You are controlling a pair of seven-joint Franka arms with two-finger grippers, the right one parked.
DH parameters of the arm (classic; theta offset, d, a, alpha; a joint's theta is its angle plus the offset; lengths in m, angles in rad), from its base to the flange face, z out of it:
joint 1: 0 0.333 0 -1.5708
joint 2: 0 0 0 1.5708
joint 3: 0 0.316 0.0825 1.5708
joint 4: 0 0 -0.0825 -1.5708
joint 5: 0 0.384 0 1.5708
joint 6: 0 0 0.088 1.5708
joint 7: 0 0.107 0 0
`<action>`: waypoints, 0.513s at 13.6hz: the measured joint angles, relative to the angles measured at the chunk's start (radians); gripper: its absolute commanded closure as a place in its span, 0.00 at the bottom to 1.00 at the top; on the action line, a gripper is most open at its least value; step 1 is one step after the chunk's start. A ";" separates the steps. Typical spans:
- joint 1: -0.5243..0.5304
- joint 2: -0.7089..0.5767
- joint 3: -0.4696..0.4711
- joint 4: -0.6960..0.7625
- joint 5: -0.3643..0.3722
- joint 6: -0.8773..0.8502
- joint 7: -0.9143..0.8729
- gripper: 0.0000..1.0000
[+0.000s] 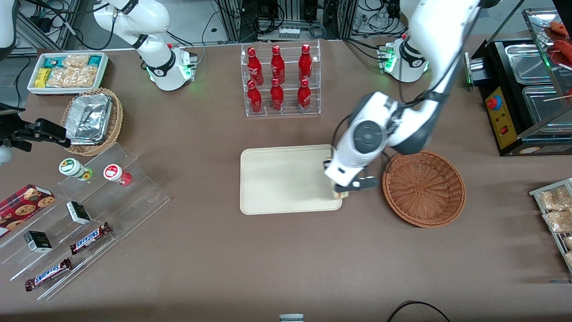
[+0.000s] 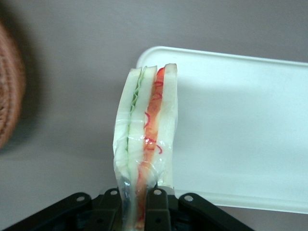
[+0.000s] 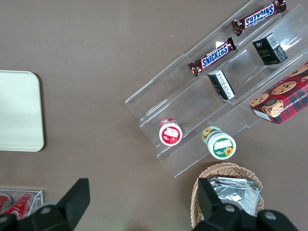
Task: Place sandwich from basket to tray
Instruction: 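Carry the sandwich with the left gripper over the cream tray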
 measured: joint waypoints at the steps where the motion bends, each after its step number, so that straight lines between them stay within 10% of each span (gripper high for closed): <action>1: -0.029 0.033 0.000 0.037 0.013 -0.011 -0.024 1.00; 7: -0.153 0.198 0.001 0.245 0.051 -0.084 -0.126 1.00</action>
